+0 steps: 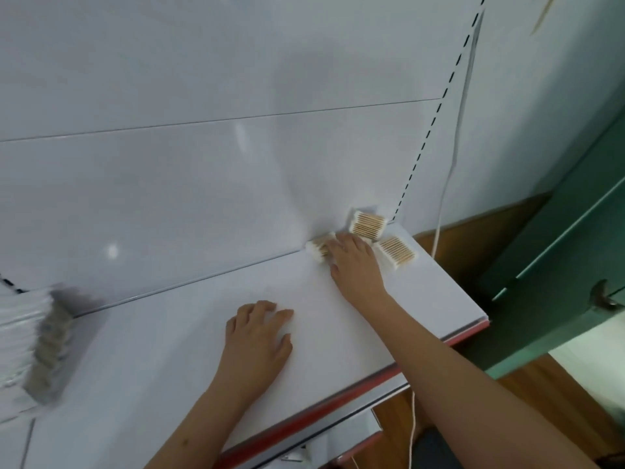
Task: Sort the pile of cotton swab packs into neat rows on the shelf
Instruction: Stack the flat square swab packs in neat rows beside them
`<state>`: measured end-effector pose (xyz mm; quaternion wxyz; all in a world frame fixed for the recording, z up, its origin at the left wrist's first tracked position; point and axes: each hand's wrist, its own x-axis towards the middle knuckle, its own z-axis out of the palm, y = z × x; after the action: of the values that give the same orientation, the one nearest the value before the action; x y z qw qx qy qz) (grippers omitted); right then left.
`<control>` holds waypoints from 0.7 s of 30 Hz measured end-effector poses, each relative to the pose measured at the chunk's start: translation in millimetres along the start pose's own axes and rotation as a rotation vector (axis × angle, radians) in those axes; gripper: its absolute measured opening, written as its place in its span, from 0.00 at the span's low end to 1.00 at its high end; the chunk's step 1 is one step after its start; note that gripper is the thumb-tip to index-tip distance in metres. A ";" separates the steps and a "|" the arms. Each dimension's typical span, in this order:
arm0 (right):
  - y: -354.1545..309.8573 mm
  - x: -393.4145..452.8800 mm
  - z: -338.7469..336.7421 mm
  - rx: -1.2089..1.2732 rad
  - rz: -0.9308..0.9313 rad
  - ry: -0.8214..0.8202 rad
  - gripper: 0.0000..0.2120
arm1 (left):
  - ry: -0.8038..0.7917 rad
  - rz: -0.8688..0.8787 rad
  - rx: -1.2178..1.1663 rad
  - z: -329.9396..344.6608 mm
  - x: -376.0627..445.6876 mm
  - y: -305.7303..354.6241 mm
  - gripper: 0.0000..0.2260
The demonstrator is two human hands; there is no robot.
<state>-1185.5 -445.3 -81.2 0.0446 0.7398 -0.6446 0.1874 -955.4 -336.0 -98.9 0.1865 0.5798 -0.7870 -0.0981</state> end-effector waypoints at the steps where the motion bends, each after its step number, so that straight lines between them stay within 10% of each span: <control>1: 1.6 5.2 3.9 0.011 -0.025 0.028 0.21 | 0.005 -0.004 0.003 0.1 3.5 0.3 0.21; 5: 2.7 14.1 1.3 0.115 -0.117 0.119 0.09 | 0.026 -0.086 -0.167 1.8 14.4 8.4 0.20; 12: -16.2 -24.4 -57.1 0.973 0.055 -0.131 0.03 | 0.119 -0.383 -1.142 -11.2 61.5 70.8 0.17; 21: 114.2 -19.6 -41.8 0.243 0.165 -0.107 0.33 | 0.242 -0.600 -1.139 27.5 85.9 121.0 0.07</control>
<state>-1307.4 -432.9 -69.1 -0.0952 0.6933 -0.6771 0.2277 -1094.9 -381.9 -63.7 0.5162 0.5919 -0.3893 -0.4813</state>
